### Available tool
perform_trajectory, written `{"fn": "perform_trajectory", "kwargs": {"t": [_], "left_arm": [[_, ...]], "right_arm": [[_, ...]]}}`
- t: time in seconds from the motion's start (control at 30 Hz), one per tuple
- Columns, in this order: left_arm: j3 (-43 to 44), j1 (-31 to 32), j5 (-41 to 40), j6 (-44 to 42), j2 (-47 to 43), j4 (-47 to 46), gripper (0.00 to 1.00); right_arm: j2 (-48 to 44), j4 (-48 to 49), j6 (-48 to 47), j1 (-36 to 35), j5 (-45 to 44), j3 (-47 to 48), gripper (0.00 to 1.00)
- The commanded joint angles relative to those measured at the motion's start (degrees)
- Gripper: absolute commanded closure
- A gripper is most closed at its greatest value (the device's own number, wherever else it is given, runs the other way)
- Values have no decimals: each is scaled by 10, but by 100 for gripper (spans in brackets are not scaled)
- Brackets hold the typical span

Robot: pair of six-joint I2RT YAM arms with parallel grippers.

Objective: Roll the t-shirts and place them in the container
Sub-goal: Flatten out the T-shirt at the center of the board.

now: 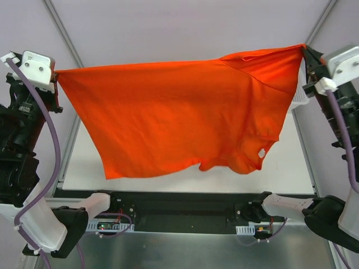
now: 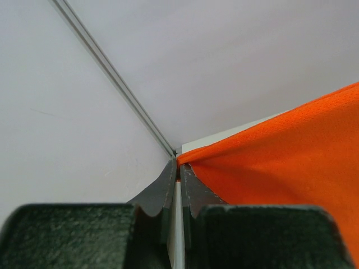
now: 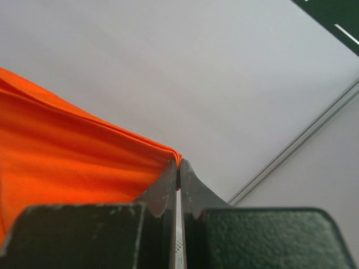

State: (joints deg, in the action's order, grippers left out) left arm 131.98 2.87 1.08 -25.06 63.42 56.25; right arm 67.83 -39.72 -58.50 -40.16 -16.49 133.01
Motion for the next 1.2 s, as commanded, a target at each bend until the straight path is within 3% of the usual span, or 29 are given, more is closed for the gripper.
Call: {"fn": "perform_trajectory", "kwargs": {"t": [0.0, 0.13, 0.2, 0.37, 0.43, 0.57, 0.8, 0.97, 1.17], "left_arm": [[-10, -11, -12, -11, 48, -25, 100], [-102, -10, 85, -13, 72, -34, 100], [-186, -10, 102, -14, 88, -47, 100], [-382, -9, 139, -28, 156, -110, 100], [-400, -10, 139, -32, 196, -134, 100], [-366, -11, 118, -57, 343, -158, 100], [-244, -14, 74, -76, 500, -162, 100], [-166, -25, 56, -73, 559, -163, 100], [-110, -25, 60, -82, 602, -165, 100]], "right_arm": [[-23, 75, -50, 10, -32, -116, 100], [-47, 163, -40, 39, 21, -306, 99], [-39, 177, 9, 92, 58, -355, 99], [55, 219, 57, 170, 127, -482, 99], [94, 257, 59, 182, 141, -504, 100], [245, 265, 73, 202, 149, -444, 99], [503, 247, 57, 219, 127, -189, 99], [594, 269, 42, 217, 125, -87, 99], [624, 294, 32, 214, 103, -73, 99]]}}
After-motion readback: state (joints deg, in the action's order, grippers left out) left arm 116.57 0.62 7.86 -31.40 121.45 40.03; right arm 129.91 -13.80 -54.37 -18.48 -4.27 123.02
